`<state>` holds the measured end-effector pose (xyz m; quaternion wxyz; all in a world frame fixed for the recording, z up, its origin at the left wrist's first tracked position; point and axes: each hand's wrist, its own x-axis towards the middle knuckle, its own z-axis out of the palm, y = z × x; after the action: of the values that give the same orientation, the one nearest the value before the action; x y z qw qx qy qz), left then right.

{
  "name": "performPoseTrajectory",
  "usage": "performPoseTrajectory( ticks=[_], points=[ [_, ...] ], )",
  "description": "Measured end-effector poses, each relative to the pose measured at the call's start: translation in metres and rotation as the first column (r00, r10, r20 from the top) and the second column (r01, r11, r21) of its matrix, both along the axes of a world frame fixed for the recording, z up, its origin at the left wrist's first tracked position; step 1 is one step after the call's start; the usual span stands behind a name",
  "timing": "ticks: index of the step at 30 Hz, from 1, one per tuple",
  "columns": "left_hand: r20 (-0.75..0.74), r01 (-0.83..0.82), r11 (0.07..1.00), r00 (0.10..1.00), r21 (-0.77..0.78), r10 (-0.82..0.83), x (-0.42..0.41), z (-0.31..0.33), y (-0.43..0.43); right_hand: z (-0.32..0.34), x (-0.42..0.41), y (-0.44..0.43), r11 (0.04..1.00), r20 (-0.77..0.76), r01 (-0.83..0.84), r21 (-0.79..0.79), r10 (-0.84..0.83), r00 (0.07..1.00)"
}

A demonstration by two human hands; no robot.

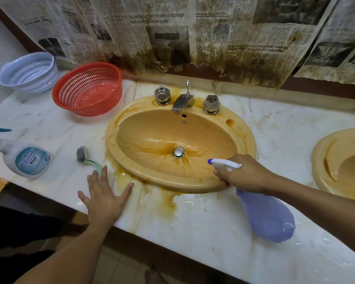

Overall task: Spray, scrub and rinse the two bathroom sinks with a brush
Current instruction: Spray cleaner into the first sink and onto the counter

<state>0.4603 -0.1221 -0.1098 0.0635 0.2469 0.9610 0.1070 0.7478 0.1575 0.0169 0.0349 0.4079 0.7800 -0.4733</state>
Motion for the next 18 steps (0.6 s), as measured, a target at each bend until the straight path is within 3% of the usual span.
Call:
performPoseTrajectory(
  ticks=[3,6,9,14,18],
  points=[
    [-0.002,0.002,1.000,1.000,-0.003,-0.002,0.000,0.000,0.000,0.001,-0.004,0.004,0.999,0.041,0.031,-0.017,-0.030,0.999],
    [-0.008,0.005,1.000,1.000,-0.003,-0.005,-0.001,-0.001,0.000,0.009,-0.008,0.005,0.987,0.112,-0.161,-0.002,0.160,0.981],
    [-0.019,0.004,1.000,1.000,-0.008,-0.004,-0.002,-0.003,0.000,0.013,-0.010,0.000,0.964,0.077,-0.264,0.008,0.263,0.962],
    [-0.022,0.003,1.000,1.000,-0.005,-0.003,-0.001,-0.004,-0.001,-0.007,-0.019,-0.011,0.999,-0.039,-0.037,0.028,0.038,0.998],
    [-0.013,-0.003,1.000,1.000,-0.010,0.003,-0.001,-0.003,0.000,-0.006,-0.030,-0.017,0.992,-0.058,-0.127,0.002,0.127,0.990]
  ],
)
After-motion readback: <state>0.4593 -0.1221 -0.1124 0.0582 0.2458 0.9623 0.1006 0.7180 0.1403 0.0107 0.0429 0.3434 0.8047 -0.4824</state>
